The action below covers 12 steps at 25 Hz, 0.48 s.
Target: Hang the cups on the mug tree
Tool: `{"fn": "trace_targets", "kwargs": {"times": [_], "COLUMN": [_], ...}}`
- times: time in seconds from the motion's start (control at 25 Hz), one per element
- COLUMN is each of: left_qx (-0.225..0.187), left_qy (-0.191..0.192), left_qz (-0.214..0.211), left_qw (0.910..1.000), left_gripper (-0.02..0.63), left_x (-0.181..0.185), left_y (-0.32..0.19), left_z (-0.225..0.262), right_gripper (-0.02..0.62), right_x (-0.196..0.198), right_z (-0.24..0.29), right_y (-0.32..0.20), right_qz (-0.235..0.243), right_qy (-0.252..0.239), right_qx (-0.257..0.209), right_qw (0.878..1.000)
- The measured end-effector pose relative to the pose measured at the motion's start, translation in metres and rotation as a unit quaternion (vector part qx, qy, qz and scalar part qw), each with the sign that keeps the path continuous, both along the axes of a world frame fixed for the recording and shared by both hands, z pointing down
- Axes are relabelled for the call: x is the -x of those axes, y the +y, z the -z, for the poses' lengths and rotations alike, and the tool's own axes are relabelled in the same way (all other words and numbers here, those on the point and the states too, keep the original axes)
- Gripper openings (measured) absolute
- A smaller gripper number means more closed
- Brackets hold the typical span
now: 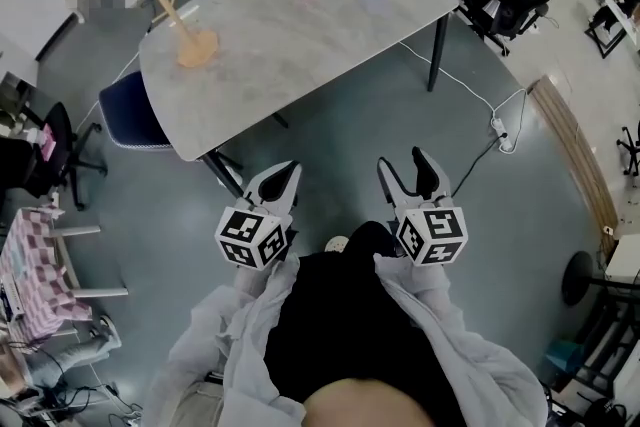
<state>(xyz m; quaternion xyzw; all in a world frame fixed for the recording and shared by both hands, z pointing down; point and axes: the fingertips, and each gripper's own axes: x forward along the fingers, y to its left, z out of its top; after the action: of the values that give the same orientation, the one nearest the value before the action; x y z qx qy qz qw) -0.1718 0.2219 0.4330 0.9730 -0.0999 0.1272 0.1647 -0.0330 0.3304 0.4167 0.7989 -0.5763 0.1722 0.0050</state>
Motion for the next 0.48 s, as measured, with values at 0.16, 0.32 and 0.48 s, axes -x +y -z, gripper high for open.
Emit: {"fn": "trace_targets", "kwargs": {"times": [0.16, 0.32, 0.48], "left_qx": [0.014, 0.022, 0.022], "left_qy": [-0.007, -0.009, -0.009], "left_qz": [-0.002, 0.008, 0.024], "left_qw": [0.9999, 0.9997, 0.9994], "left_gripper": [-0.003, -0.003, -0.003], "left_x": [0.001, -0.008, -0.02], "left_y": [0.002, -0.004, -0.02], "left_z": [-0.011, -0.019, -0.021], "right_gripper": [0.281, 0.281, 0.281], "right_x": [-0.002, -0.013, -0.026], "right_z": [-0.006, -0.015, -0.017], "right_y": [-0.003, -0.012, -0.031], "right_qz": [0.0, 0.01, 0.027], "right_qy": [-0.008, -0.012, -0.014], "right_qx": [0.005, 0.014, 0.012], "right_qw": [1.0, 1.0, 0.999]}}
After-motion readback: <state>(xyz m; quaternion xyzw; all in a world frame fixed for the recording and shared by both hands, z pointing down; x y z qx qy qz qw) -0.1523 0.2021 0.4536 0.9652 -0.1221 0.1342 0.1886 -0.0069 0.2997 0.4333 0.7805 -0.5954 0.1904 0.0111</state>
